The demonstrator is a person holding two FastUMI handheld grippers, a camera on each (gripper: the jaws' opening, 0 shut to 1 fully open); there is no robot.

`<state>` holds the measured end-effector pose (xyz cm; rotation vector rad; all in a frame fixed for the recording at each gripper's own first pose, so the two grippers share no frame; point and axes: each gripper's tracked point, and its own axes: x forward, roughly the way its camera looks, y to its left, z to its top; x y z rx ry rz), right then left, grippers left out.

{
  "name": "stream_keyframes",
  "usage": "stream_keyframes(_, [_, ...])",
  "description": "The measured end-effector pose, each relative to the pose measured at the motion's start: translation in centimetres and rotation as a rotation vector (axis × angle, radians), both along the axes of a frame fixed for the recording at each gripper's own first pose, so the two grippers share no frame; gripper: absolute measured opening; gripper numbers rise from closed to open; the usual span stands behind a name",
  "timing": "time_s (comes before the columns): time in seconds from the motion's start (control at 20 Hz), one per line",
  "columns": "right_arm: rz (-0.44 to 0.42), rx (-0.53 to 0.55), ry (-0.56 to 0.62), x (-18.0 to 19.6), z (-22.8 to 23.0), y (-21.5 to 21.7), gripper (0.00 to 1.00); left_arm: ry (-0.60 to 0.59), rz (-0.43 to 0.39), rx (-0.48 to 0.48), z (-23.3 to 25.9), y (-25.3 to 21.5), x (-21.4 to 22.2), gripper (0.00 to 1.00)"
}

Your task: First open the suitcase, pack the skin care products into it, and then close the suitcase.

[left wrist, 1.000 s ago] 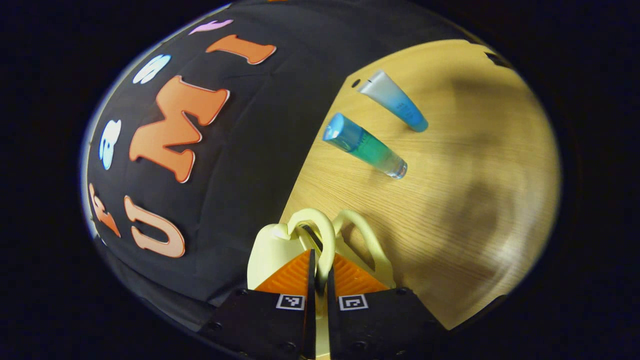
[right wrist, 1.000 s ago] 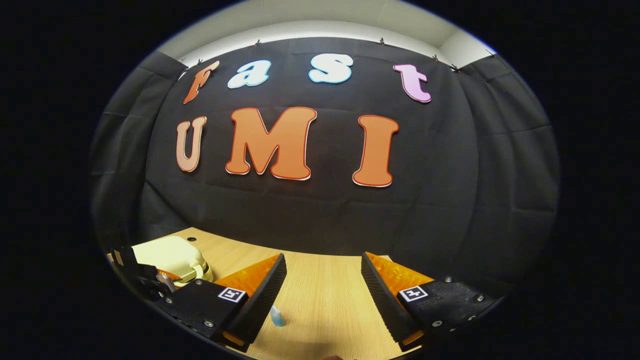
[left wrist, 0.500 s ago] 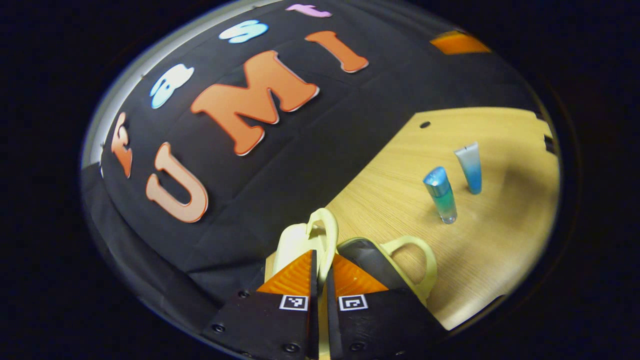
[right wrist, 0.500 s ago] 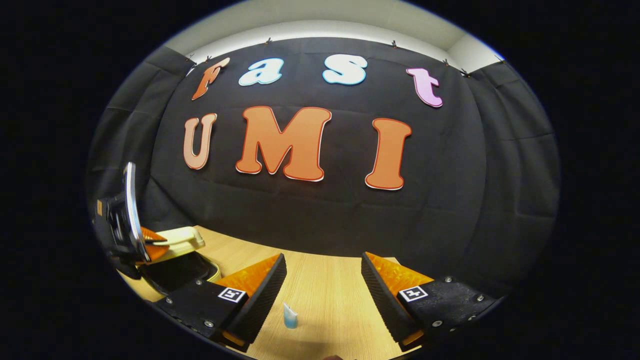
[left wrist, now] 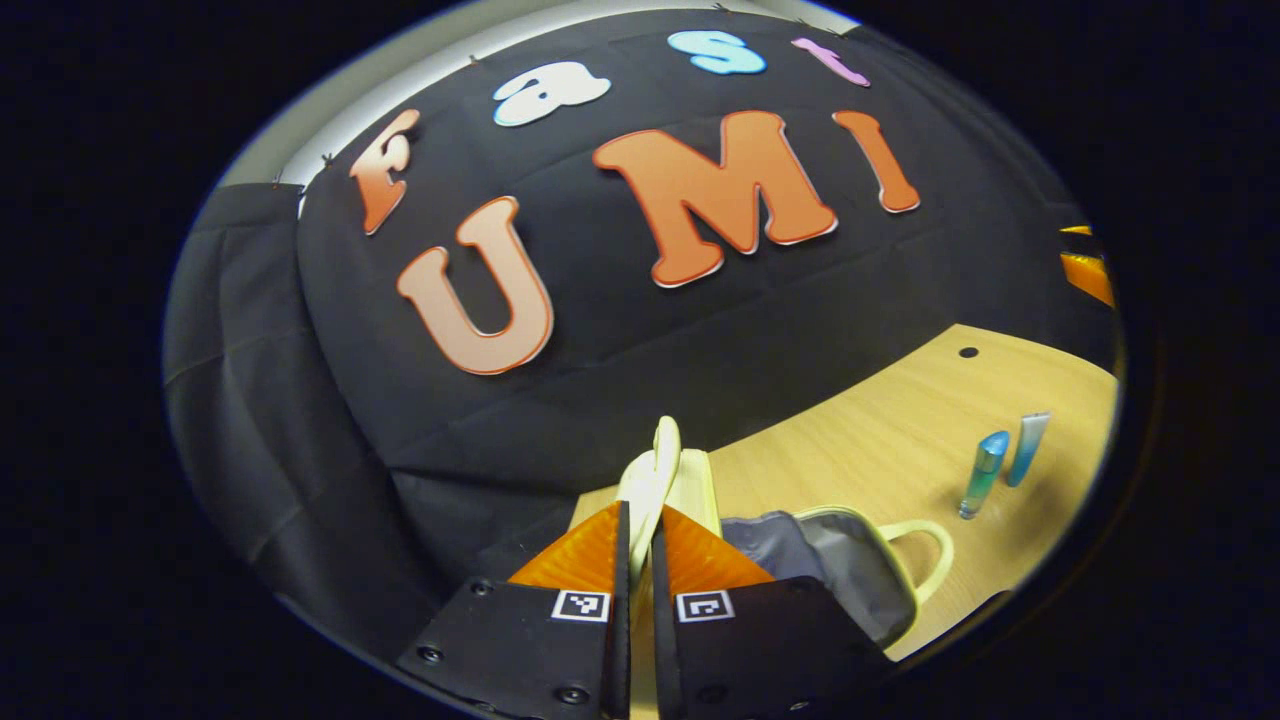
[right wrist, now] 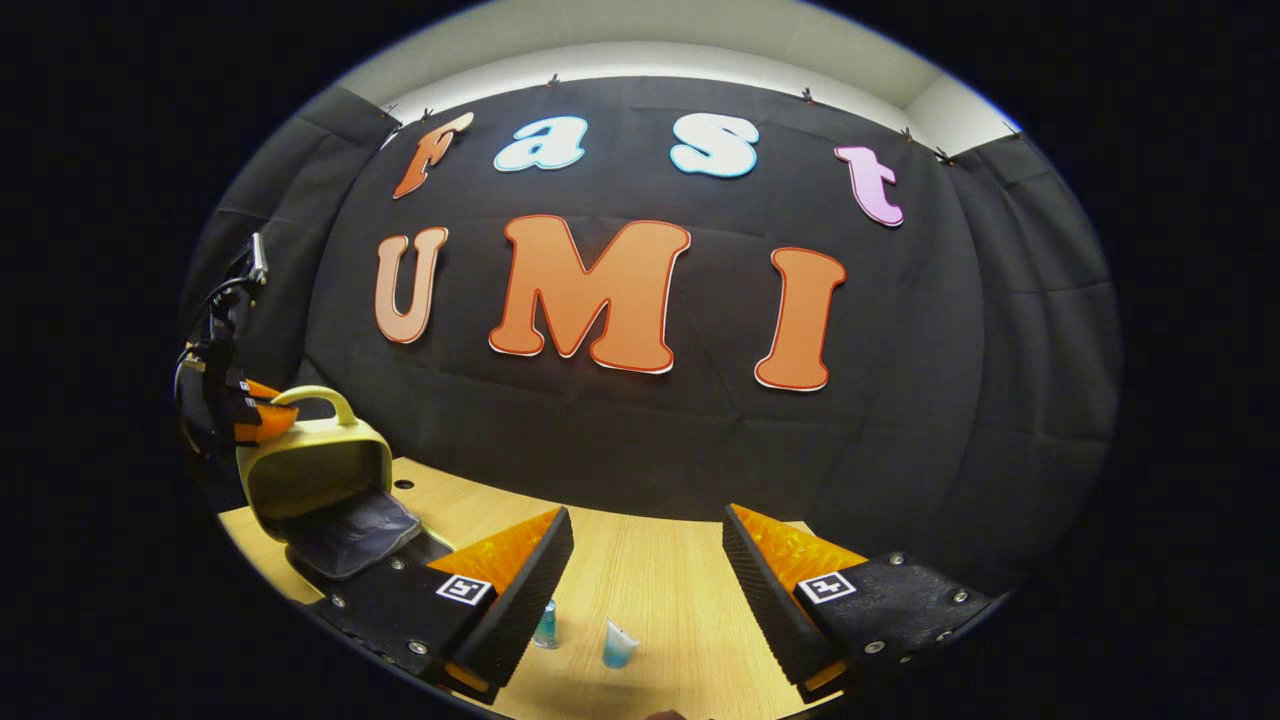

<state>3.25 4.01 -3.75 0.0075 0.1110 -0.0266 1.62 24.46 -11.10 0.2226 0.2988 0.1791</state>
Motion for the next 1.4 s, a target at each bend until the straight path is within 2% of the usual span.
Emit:
stream_keyframes(0.3, [-0.001, 0.009, 0.036, 0.0, -0.5, 4.0, 0.95, 0.02, 0.133, 0.008, -2.1, 11.0, -0.7, 0.1])
stream_keyframes(0.55, [0.021, 0.02, 0.074, -0.2, -0.6, 7.1, 0.95, 0.063, 0.256, -0.042, -6.9, 17.0, -2.1, 0.1])
stream_keyframes(0.75, [0.019, 0.016, 0.11, -0.9, -1.1, 8.1, 0.96, 0.147, 0.329, -0.077, -12.7, 22.2, -2.7, 0.1])
stream_keyframes(1.0, [0.008, 0.003, 0.143, -1.5, -1.4, 8.4, 0.96, 0.289, 0.382, -0.188, -22.2, 25.4, -2.5, 0.1])
stream_keyframes(1.1, [0.004, -0.006, 0.149, -1.5, -1.5, 8.4, 0.96, 0.318, 0.39, -0.208, -24.1, 25.5, -1.8, 0.11])
stream_keyframes(1.2, [0.001, -0.005, 0.151, -1.3, -1.5, 8.5, 0.96, 0.332, 0.419, -0.193, -24.6, 26.1, -1.8, 0.11])
stream_keyframes(1.3, [0.004, 0.0, 0.152, -1.1, -1.5, 8.6, 0.96, 0.3, 0.419, -0.143, -23.2, 26.3, -1.0, 0.2])
stream_keyframes(1.4, [0.005, 0.003, 0.15, -0.8, -1.6, 8.6, 0.96, 0.27, 0.406, -0.135, -21.5, 25.4, -1.1, 0.16])
